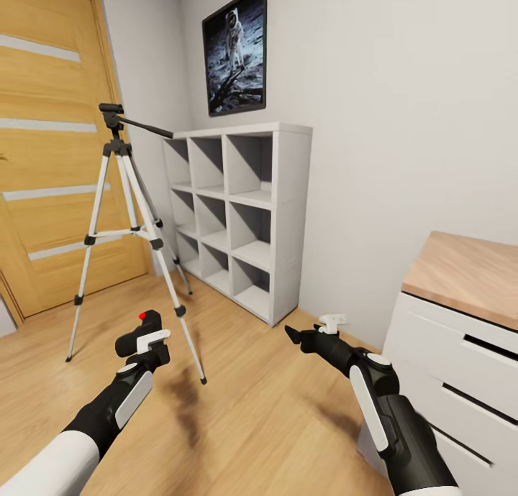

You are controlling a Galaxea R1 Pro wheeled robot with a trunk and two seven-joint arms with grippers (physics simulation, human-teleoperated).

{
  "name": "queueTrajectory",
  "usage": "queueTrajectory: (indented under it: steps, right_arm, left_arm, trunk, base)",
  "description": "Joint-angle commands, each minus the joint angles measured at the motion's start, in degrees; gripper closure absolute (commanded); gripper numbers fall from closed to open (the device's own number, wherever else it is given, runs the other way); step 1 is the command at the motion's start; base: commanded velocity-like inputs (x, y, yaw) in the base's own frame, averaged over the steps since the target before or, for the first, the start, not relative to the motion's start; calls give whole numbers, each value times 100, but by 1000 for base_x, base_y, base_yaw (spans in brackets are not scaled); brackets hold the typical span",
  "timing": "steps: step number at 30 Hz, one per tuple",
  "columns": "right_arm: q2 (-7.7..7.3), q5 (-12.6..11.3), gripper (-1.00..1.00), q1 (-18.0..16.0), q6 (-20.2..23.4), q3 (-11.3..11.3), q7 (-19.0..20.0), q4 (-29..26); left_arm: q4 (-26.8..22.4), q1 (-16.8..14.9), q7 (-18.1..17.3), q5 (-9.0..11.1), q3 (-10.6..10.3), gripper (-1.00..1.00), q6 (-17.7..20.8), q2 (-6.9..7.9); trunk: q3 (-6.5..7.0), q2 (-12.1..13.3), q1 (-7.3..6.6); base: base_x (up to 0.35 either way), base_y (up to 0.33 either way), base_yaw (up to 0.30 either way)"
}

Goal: Attach the digital camera to the camera tripod in the bedroom.

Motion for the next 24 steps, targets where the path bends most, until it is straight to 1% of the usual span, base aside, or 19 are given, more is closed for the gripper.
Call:
queueTrajectory:
  steps: [1,5,8,24]
  right_arm:
    - [4,-30,-100,-3,35,-5,1,-7]
    - [38,-28,-100,-3,94,-9,-52,-12]
    - [16,-33,-100,-4,127,-1,-60,-1]
    - [10,19,-100,-3,131,6,-56,-3]
  left_arm:
    - [-13,-3,42,28,-37,100,23,9]
    - [-13,-3,42,28,-37,100,23,9]
    - [-13,-3,42,28,-37,100,23,9]
    - [-37,-3,42,28,-37,100,23,9]
  trunk:
    - [16,-1,-3]
    - [88,160,-91]
    - [142,280,-157]
    - [429,922,-509]
  base:
    - [0,0,0]
    - [0,0,1]
    - [0,0,120]
    - [0,0,270]
